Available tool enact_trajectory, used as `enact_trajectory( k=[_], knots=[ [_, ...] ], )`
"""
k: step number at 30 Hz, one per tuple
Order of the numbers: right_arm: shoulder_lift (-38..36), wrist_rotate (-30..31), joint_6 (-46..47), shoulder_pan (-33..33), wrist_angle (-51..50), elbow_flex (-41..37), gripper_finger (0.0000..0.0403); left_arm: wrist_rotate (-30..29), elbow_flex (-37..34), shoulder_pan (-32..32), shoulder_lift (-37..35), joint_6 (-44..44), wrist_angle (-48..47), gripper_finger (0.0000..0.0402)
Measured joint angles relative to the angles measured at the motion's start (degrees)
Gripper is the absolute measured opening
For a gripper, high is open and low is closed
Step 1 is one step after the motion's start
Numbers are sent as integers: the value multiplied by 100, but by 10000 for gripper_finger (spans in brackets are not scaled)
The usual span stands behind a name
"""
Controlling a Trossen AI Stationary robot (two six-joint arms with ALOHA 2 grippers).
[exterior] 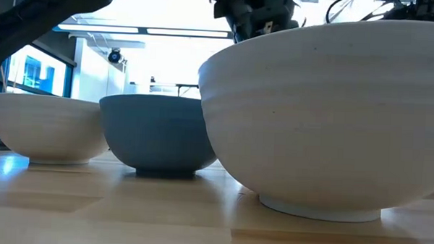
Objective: Nest bowls inside each other
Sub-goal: Stack the black bowl on the black bowl
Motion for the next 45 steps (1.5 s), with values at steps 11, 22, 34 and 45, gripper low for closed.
enact_trajectory(
  k=[11, 22, 34, 45],
  knots=[
    [-2, -70, 1, 0, -2, 2, 124, -255, -2, 2, 106, -17, -502, 0],
    [0, -153, 44, 0, -94, 2, 124, -437, -2, 114, 116, -47, -792, 0],
    [-1, -160, 44, 0, -125, 2, 124, -760, 0, 178, 114, -102, -952, 0],
    [-1, -184, 14, 0, -125, 2, 124, -849, -4, 268, 116, -108, -898, 53]
  ],
)
